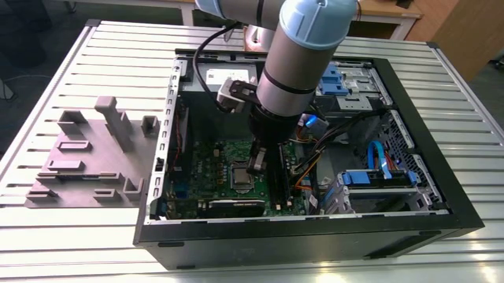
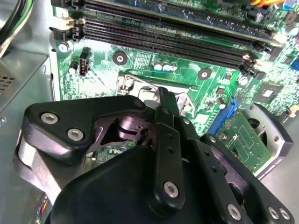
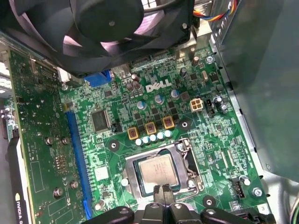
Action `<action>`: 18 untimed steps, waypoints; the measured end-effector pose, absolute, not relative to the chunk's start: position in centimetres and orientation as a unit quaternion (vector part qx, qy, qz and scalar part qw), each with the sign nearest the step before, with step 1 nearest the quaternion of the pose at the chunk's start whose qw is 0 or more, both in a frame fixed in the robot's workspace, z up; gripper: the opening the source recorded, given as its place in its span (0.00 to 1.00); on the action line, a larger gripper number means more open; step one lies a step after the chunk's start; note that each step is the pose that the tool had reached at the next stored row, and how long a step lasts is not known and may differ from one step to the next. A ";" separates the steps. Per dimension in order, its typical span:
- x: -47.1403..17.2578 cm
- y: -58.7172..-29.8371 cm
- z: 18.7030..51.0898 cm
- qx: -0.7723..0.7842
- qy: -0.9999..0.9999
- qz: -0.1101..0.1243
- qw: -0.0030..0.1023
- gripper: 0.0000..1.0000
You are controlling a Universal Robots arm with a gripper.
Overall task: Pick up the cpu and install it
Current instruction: 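Install the first cpu locking lever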
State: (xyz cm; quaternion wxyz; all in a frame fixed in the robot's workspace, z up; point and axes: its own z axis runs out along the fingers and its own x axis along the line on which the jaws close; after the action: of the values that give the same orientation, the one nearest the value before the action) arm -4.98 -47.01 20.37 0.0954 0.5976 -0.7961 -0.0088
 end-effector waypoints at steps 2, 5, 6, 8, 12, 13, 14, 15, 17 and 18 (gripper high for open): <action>-5.0 -47.0 20.4 0.595 -0.798 -0.009 0.096 0.10; -5.0 -47.0 20.4 0.591 -0.801 -0.008 0.097 0.10; -5.0 -47.0 20.4 0.590 -0.802 -0.007 0.097 0.10; -5.0 -47.0 20.4 0.588 -0.803 -0.008 0.097 0.10; -5.0 -47.1 20.5 0.588 -0.803 -0.008 0.097 0.10; -5.0 -47.1 20.7 0.588 -0.803 -0.008 0.097 0.10; -5.0 -47.1 20.9 0.588 -0.803 -0.008 0.097 0.10; -5.0 -47.0 21.1 0.588 -0.803 -0.008 0.097 0.10; -5.0 -47.0 21.4 0.587 -0.804 -0.008 0.095 0.10; -5.0 -47.0 21.5 0.587 -0.804 -0.009 0.093 0.10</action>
State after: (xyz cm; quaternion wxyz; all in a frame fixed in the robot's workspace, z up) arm -5.00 -47.01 21.48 0.0932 0.5871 -0.8041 -0.0091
